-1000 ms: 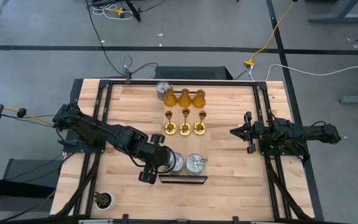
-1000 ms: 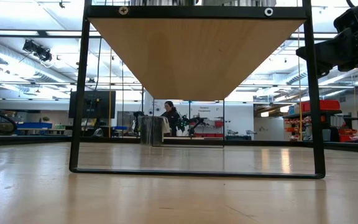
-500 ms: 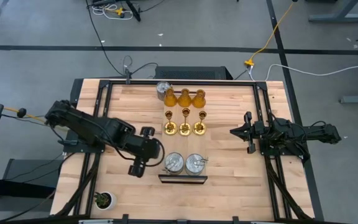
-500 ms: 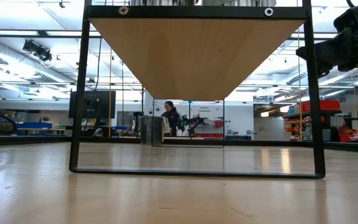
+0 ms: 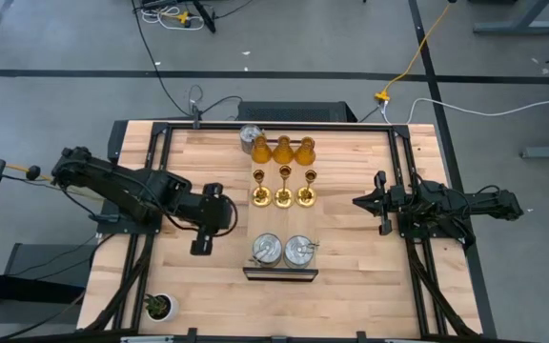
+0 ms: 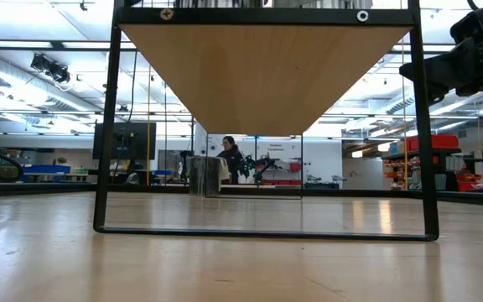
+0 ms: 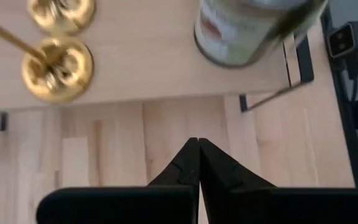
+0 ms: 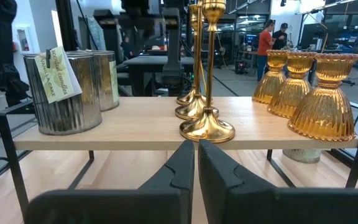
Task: Pick & Place candle stick holders
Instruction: Put the scented candle on the shelf
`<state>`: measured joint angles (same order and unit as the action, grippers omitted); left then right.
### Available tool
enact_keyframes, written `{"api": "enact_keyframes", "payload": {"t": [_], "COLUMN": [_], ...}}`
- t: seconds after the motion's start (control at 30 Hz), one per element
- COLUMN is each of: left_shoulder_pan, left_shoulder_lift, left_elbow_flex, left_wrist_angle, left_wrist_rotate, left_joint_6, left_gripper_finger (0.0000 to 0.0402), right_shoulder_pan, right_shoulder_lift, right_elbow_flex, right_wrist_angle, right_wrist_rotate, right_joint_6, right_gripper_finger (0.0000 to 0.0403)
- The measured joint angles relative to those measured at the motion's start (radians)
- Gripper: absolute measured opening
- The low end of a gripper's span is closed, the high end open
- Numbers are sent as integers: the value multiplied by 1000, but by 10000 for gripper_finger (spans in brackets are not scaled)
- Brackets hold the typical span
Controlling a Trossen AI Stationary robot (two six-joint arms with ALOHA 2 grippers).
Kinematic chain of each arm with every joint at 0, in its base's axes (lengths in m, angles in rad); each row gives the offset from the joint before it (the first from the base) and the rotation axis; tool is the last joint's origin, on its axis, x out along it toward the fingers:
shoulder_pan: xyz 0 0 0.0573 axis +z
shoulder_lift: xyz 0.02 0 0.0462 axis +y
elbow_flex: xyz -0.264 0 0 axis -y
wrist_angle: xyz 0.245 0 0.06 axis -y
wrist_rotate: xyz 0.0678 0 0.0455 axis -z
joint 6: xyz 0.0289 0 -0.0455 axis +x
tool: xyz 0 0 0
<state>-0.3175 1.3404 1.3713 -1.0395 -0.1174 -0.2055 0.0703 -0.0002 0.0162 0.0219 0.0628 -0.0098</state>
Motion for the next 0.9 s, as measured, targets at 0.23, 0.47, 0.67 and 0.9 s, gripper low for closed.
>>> {"api": "enact_keyframes", "payload": {"t": [0.23, 0.47, 0.67, 0.9], "left_shoulder_pan": [42, 98, 145, 196], "left_shoulder_lift": [-148, -315, -451, -531], "left_elbow_flex": [-245, -440, -590, -740], "left_wrist_angle": [181, 298, 415, 593], "left_wrist_rotate": [54, 55, 55, 53], "left_joint_6": [-19, 4, 53, 61], "left_gripper_finger": [4, 4, 7, 5], "right_shoulder_pan": [0, 0, 0, 0], "right_shoulder_lift": [0, 0, 0, 0], "right_elbow_flex": [0, 0, 0, 0], "right_wrist_angle": [0, 0, 0, 0], "right_wrist_rotate": [0, 0, 0, 0], "right_joint_6": [0, 0, 0, 0], "right_gripper_finger": [27, 27, 27, 27]}}
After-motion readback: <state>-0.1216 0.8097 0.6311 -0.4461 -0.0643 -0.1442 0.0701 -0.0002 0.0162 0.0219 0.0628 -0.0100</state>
